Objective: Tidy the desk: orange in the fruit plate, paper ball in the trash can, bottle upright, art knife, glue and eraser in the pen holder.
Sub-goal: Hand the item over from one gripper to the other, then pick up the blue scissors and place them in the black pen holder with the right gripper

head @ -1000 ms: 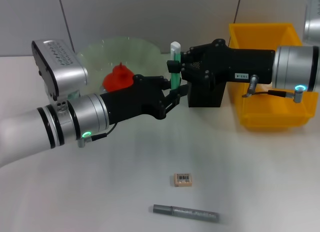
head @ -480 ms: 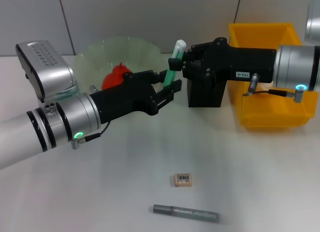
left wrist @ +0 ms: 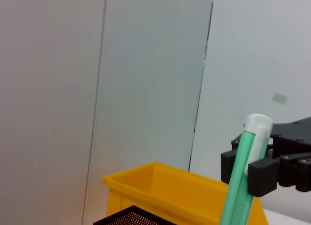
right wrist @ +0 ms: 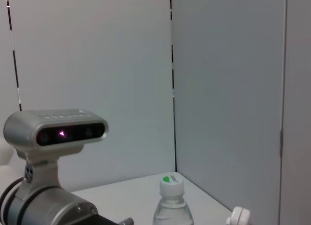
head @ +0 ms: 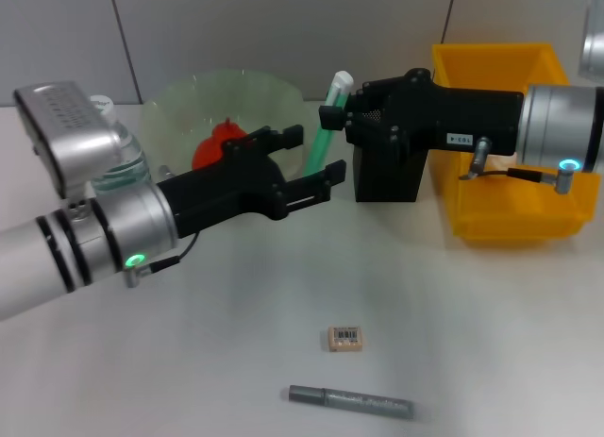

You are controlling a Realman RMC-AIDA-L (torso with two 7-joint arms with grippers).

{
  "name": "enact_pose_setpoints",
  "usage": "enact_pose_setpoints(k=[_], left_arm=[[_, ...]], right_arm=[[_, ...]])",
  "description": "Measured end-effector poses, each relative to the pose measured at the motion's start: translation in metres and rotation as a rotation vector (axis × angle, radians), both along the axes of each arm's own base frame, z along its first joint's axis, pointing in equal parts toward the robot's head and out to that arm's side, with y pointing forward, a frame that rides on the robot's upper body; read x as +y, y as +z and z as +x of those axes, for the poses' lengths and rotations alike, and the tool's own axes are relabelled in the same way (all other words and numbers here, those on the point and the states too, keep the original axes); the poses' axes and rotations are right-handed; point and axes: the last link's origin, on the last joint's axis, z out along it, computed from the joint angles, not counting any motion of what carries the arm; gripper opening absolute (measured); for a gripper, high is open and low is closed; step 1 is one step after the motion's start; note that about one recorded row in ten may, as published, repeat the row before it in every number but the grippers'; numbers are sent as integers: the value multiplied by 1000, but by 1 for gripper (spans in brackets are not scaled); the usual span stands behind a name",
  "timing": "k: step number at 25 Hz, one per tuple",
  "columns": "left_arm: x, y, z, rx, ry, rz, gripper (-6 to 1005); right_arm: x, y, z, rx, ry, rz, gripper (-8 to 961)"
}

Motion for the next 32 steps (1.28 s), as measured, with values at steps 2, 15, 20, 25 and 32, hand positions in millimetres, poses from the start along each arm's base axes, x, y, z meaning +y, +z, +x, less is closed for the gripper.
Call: enact_pose_setpoints(k=[2,15,20,25,32], left_arm=[[-4,8,-7,-19,2,-1,648],[-68,89,-72,-105,-3,19,818],[-85,102,-91,-91,25,39,818],[-93,100,-103,-62,61,42,818],[-96,102,-106,-76,88,36,817]], right_arm=[[-1,1,3,1,-4,0,155],[-1,39,2,-42,-69,50,154],[7,54,-8,-129,-127,70,155],[17,65,-20,-161,-186,125,155],[41,68,-16,-198,-330,191,154]])
